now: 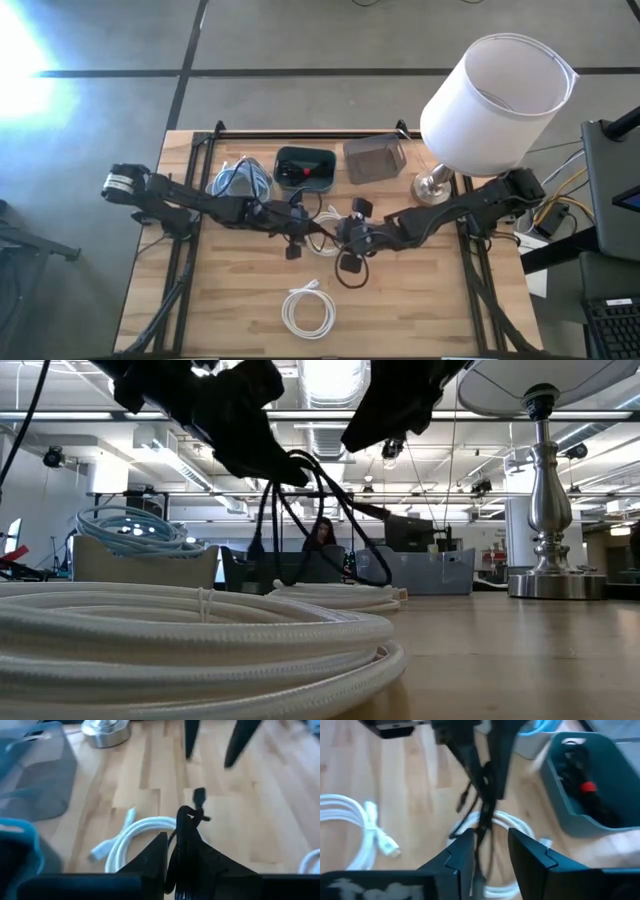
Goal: Pick & Place USB Port
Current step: Put the black charger cable into the blue bin
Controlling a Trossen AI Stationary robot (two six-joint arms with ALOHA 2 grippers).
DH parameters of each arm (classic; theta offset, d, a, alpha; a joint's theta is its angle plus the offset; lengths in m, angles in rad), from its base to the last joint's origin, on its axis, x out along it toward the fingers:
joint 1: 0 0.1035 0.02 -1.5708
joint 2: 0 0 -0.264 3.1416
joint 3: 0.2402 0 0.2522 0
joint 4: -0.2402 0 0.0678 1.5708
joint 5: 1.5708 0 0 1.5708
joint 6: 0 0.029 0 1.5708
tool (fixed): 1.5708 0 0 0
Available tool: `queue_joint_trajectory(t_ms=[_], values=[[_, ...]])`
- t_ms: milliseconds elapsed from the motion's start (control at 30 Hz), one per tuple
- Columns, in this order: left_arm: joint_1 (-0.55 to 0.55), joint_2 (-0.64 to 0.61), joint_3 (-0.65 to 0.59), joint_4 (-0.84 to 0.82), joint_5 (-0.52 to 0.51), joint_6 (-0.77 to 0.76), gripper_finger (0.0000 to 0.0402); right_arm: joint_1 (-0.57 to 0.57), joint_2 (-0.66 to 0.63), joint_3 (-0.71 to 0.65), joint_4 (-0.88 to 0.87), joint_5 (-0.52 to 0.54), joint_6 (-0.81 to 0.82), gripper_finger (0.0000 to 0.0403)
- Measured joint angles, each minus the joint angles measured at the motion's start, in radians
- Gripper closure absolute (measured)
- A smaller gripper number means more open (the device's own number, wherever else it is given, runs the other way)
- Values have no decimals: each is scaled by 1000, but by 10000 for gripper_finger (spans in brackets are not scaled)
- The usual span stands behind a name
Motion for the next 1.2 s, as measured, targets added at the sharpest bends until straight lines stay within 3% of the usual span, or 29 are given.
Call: queue_joint_trajectory(t_ms=[333,533,600,700,867,1200], values=[[9,-162,30,-50,-154,75,369,22,-119,0,-185,27,85,262],[64,-270,31,-110,-539,136,369,32,-135,-10,-206,26,85,265],[105,-280,29,-152,-592,132,369,32,-135,-14,-205,26,77,266],[178,-267,27,-207,-571,112,369,32,-135,-29,-206,27,72,265],[297,-192,27,-206,-361,87,369,32,-134,-49,-204,27,70,261],[383,-34,26,89,-128,59,369,32,-134,-92,-202,26,70,266]])
